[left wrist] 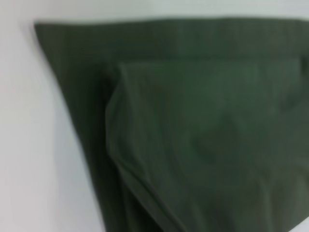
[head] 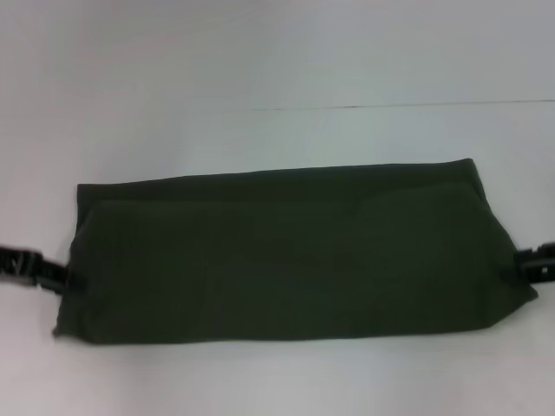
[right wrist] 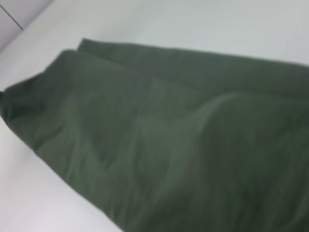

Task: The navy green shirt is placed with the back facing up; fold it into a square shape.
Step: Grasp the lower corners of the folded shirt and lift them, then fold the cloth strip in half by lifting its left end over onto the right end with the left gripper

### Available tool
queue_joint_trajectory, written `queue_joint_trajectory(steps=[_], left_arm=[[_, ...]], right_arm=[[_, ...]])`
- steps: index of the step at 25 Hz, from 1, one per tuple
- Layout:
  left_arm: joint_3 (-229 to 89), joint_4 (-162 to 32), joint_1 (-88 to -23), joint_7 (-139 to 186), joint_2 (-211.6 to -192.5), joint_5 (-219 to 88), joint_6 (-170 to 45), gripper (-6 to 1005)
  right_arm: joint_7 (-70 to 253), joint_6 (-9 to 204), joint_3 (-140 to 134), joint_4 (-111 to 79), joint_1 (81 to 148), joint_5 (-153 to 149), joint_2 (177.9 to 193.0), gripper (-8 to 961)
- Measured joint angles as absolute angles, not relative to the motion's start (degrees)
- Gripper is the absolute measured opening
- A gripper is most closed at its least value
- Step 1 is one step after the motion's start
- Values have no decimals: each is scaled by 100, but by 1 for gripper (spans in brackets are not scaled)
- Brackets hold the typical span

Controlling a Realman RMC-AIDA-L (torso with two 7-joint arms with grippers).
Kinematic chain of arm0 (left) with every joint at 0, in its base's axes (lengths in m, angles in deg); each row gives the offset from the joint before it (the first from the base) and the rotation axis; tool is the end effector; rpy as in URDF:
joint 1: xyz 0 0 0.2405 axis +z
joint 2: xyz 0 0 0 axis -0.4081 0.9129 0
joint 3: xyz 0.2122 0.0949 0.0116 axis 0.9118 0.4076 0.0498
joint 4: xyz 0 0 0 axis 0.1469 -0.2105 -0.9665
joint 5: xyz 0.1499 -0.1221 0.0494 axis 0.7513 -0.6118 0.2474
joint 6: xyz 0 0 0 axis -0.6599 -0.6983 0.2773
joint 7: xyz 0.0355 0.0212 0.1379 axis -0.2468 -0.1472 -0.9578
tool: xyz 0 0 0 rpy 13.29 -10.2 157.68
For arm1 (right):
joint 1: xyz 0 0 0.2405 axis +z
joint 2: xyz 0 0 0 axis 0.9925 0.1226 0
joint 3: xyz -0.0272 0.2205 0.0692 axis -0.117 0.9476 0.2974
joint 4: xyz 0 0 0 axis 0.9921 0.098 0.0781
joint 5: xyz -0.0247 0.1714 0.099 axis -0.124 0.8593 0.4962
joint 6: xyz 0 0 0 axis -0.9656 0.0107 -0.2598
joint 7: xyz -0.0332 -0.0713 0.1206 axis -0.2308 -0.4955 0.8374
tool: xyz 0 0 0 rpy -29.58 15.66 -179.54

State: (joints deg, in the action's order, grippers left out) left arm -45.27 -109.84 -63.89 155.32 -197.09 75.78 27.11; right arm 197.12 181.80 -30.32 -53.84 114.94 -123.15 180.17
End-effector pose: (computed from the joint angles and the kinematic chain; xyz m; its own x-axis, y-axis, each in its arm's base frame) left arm -0.2762 0.3307 0.0918 0.3410 0.9335 0.1106 0.9269 -0.3143 -0.2052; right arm 0.2965 0.3166 0.0909 0.6244 -0.7465 -0.2298 -0.7811 -0.5978 -0.1803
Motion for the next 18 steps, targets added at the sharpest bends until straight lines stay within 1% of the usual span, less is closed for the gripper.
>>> queue_joint_trajectory(steps=[4, 7, 8, 11, 13, 14, 16, 18], left_arm=[[-4928, -11018, -6576, 15463, -19515, 7572, 2817, 476], [-4948, -11078, -6633, 15448, -19477, 7554, 2851, 601], [-4949, -11122, -6653, 15447, -19464, 7537, 2862, 622], [-5016, -11192, -6681, 15430, -19437, 7386, 2795, 683], [-5105, -11190, -6677, 15374, -19436, 7235, 2680, 724], [-5166, -11172, -6652, 15312, -19452, 7104, 2582, 745], [-5238, -11141, -6583, 15146, -19514, 6859, 2399, 786], [-5261, -11116, -6465, 14852, -19610, 6519, 2173, 827]], right_arm=[[19965, 18304, -2929, -5638, 11586, -12305, 17980, 500], [20237, 18328, -2952, -5899, 11653, -12320, 17971, 649], [20321, 18328, -2945, -5985, 11670, -12319, 17970, 699], [20411, 18307, -2741, -6139, 11721, -12155, 17993, 764], [20327, 18208, -2575, -6147, 11749, -11890, 18037, 807], [20243, 18113, -2530, -6137, 11751, -11694, 18064, 807], [19965, 17926, -2473, -6100, 11739, -11225, 18158, 807], [19582, 17740, -2444, -6088, 11699, -10751, 18289, 806]])
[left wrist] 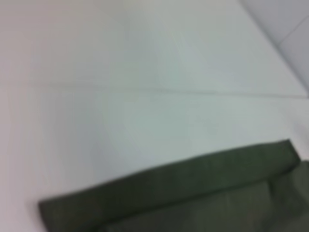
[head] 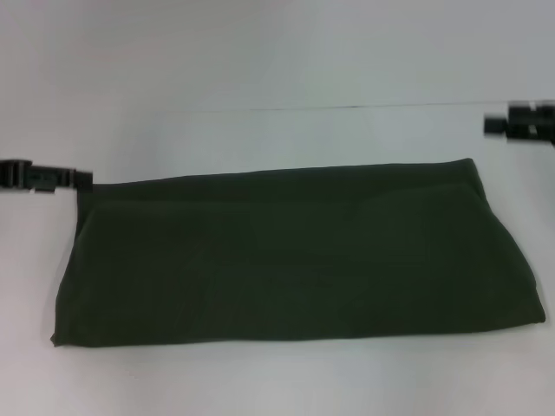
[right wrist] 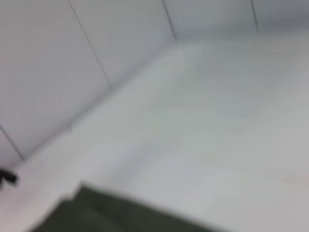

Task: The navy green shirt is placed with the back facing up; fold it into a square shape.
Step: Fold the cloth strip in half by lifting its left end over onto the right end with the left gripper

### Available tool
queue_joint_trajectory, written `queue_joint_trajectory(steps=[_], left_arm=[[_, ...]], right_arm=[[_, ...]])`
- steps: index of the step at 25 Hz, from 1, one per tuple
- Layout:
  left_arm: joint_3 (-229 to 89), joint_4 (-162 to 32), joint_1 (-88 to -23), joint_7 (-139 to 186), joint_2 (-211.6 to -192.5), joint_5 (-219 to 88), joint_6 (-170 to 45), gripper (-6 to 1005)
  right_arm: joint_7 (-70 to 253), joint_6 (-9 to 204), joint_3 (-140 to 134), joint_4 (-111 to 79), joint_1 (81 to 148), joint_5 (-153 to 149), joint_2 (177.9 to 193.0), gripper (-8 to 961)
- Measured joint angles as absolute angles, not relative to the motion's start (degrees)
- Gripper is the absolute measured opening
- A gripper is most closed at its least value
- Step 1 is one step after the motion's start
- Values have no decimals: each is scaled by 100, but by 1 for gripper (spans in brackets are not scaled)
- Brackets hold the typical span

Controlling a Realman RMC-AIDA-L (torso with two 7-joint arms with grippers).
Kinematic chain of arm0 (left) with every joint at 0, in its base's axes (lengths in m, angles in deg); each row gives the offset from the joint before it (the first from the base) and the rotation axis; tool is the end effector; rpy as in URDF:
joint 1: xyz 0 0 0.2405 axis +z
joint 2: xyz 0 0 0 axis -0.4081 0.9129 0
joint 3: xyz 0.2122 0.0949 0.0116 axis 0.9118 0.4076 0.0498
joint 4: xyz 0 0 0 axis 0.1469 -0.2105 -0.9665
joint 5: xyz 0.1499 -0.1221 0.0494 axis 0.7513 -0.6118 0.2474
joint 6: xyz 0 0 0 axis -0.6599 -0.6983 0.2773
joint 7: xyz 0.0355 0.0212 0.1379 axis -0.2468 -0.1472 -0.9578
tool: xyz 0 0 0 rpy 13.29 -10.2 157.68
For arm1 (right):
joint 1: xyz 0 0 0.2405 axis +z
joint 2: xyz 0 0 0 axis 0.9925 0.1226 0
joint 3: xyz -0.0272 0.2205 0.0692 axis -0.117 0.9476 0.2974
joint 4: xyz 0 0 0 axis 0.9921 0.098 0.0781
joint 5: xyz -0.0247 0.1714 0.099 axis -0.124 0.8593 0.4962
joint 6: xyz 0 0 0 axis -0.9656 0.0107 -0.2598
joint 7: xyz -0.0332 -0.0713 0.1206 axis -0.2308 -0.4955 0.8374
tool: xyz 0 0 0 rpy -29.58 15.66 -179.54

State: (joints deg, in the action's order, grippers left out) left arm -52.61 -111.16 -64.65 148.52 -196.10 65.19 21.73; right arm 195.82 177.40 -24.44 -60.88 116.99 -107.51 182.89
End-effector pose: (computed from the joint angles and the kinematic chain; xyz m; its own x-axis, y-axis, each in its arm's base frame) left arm -0.2592 0.3619 0.1212 0.4487 0.7994 0.3997 0.8937 -0.4040 -0.1952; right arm 0.2467 0.3598 0.1237 0.6449 -0.5114 -0.5680 -0.7270 -0.6396 -0.2496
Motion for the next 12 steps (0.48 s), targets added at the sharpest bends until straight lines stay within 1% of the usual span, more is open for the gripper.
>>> queue_joint_trajectory(steps=[1, 5, 9, 12], left_arm=[[-5265, -11095, -6342, 14535, -19688, 6133, 1980, 839], [-5256, -10915, -6125, 13885, -19820, 5287, 1599, 886], [-5230, -10668, -6107, 13698, -19854, 5071, 1382, 887], [-5209, -10430, -6136, 13797, -19905, 5054, 974, 886]], right_arm=[[19343, 17672, -2418, -6080, 11671, -10502, 18373, 806], [18520, 17512, -2289, -5877, 11610, -9832, 18655, 807], [17773, 17411, -2298, -5498, 11608, -9685, 18802, 807], [17202, 17326, -2418, -5117, 11610, -9701, 18839, 807]])
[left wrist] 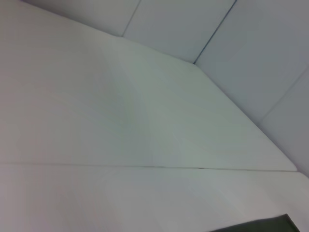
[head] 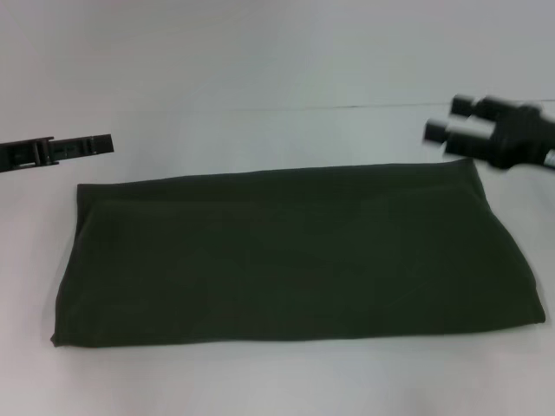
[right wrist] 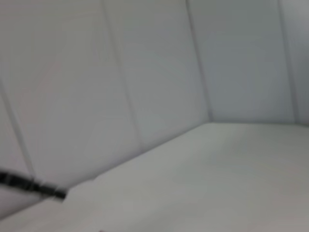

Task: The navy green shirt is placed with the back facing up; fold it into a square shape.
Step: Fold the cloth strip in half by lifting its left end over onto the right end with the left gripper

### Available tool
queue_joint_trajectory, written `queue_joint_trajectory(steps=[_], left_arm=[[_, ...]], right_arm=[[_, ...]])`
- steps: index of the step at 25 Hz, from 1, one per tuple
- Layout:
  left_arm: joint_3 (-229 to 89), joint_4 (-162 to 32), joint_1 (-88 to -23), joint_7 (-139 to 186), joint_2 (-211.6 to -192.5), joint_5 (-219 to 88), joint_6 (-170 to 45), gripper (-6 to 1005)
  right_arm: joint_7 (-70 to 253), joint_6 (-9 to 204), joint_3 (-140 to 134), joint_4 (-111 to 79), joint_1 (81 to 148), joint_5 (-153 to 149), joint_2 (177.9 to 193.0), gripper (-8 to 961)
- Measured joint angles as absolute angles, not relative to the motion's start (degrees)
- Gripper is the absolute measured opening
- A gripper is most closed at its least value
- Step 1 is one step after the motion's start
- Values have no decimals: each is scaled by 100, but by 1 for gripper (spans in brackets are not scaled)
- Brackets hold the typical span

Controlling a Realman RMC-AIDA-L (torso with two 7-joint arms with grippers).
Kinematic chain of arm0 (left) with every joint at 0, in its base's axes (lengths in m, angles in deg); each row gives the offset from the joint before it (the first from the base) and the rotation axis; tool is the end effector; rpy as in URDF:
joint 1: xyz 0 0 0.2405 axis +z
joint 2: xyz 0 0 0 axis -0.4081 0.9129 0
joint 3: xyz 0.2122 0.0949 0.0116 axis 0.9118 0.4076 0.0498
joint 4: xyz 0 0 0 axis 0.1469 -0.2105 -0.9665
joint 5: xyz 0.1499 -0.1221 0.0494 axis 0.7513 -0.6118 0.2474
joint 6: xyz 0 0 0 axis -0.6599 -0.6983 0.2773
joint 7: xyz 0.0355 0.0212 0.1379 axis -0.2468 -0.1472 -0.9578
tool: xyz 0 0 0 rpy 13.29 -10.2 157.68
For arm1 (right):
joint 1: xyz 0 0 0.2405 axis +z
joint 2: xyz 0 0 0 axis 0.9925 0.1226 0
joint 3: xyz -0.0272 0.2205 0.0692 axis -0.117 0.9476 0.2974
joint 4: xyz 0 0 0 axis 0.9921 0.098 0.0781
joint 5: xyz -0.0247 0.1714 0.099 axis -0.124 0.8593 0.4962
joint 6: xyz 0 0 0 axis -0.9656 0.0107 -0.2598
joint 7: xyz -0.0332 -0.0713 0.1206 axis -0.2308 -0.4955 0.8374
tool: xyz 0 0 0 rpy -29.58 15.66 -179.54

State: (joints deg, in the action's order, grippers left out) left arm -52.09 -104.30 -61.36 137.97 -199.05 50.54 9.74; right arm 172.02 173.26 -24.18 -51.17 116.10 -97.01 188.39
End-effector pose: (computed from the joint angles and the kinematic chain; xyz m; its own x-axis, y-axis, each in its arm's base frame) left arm -0.2661 0.3718 0.0968 0.4428 0.6618 0.6049 0.8843 -0.4340 -0.1725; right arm 0.2405 0.3543 0.0719 0.6954 -0.2781 -0.6627 -0.5890 -0.7488 -0.3038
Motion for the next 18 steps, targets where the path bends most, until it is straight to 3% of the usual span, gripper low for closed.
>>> queue_joint_trajectory(steps=[4, 9, 13, 18], left_arm=[[-5172, -10553, -6136, 13738, -19939, 5029, 1098, 885], [-5130, -10660, -6166, 13661, -19919, 5030, 1443, 883], [-4846, -10923, -6197, 13924, -19905, 5133, 1605, 881], [-4542, -11125, -6503, 15420, -19734, 5850, 1362, 879]], right_arm=[[16845, 17384, -3048, -4886, 11522, -9748, 18840, 806], [16800, 17540, -3652, -4915, 11496, -10198, 18727, 804], [16585, 17829, -3662, -4952, 11534, -10427, 18549, 803], [16144, 18139, -3502, -4960, 11534, -10401, 18327, 802]])
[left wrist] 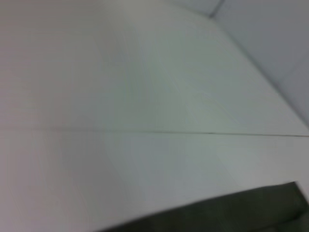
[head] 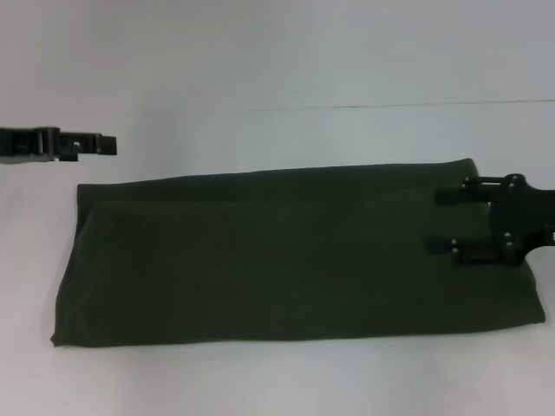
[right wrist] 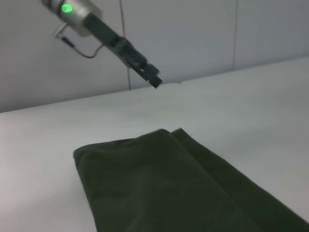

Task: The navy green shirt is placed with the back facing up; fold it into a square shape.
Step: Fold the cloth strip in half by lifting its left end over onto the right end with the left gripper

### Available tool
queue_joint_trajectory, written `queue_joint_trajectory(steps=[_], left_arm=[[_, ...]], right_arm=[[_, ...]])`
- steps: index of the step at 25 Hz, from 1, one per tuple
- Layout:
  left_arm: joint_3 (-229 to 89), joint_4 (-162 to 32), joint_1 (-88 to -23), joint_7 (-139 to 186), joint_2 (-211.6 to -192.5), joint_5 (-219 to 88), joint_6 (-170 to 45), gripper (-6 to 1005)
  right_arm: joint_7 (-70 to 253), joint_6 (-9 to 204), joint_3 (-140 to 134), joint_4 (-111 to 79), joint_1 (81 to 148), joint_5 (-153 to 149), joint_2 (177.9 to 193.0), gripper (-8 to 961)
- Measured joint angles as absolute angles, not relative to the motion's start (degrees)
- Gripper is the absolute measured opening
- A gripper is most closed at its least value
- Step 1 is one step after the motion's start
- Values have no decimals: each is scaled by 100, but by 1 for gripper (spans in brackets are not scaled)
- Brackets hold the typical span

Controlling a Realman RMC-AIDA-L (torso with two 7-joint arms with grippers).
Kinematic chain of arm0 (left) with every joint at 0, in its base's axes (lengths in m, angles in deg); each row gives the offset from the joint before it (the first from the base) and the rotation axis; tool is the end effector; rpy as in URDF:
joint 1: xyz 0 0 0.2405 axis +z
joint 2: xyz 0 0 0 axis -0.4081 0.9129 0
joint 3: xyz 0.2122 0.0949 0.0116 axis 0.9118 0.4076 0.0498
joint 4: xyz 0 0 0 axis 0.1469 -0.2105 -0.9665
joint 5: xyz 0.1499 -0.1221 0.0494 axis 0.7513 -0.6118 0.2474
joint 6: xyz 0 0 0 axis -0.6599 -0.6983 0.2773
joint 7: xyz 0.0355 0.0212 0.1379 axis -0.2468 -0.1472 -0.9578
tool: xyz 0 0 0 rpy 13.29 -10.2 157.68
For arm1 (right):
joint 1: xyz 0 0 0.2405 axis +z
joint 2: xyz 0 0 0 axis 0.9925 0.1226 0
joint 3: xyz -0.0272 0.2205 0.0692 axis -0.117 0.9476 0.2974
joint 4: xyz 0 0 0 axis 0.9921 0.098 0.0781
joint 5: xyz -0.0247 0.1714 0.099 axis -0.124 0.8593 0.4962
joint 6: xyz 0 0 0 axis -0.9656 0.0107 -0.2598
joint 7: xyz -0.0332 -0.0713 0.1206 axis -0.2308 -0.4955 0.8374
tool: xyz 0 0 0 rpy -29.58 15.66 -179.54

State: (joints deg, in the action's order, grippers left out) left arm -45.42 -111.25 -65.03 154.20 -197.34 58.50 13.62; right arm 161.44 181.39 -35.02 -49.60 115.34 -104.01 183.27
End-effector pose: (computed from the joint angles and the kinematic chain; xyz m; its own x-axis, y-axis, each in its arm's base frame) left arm -0.2422 0.3838 0.1104 0.4200 0.7764 0.4699 0.9073 -0.3698 -0.2000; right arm 0.2511 0.3266 0.0613 0.9038 -0.1851 -0.3858 -0.2929 -0.9249 -0.2425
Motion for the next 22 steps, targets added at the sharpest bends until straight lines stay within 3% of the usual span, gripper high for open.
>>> queue_joint_trajectory(steps=[11, 22], left_arm=[[-4345, -10979, -7015, 17656, -19516, 7362, 1677, 877], [-4382, -10409, -6835, 17037, -19690, 6939, 1403, 878]], right_arm=[[15840, 18592, -3481, -5079, 11584, -10422, 18138, 802], [15786, 18729, -3486, -5120, 11537, -10432, 18192, 803]])
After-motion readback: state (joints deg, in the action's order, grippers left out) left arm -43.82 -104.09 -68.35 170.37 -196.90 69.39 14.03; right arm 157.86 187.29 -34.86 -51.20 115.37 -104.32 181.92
